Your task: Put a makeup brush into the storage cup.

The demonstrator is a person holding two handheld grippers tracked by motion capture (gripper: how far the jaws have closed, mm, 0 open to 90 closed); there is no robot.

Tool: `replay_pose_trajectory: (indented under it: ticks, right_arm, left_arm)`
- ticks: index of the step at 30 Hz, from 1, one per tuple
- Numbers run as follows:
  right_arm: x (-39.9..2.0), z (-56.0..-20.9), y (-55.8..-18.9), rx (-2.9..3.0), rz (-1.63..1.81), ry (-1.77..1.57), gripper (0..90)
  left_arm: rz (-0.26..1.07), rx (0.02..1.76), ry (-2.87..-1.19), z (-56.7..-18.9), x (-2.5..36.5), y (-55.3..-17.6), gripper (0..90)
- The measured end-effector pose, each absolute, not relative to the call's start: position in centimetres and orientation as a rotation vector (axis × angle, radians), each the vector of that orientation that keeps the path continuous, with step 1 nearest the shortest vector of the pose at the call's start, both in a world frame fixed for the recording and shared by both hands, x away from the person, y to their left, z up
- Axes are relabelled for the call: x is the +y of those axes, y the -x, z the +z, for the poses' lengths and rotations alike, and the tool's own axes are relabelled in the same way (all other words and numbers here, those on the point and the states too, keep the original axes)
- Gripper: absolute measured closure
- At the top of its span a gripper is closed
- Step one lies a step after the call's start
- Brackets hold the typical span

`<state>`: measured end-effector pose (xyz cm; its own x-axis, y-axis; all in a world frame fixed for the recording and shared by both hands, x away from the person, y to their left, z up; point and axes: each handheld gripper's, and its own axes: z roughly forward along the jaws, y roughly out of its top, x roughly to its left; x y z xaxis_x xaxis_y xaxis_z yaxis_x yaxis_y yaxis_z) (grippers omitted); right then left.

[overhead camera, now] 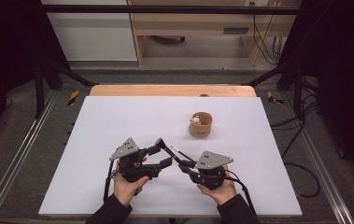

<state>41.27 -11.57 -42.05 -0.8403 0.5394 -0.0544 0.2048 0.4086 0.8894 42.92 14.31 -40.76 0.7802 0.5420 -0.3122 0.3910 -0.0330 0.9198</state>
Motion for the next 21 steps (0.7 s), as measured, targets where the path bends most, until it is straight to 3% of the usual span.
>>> replay_pose_trajectory:
  ticks: [21]
  right_arm:
    - [-10.81, -42.02, -41.2, 2.329, 1.434, -0.627, 79.5]
  left_arm:
    - [0.123, 0.788, -1.604, -40.86, 14.11, -43.1, 55.0]
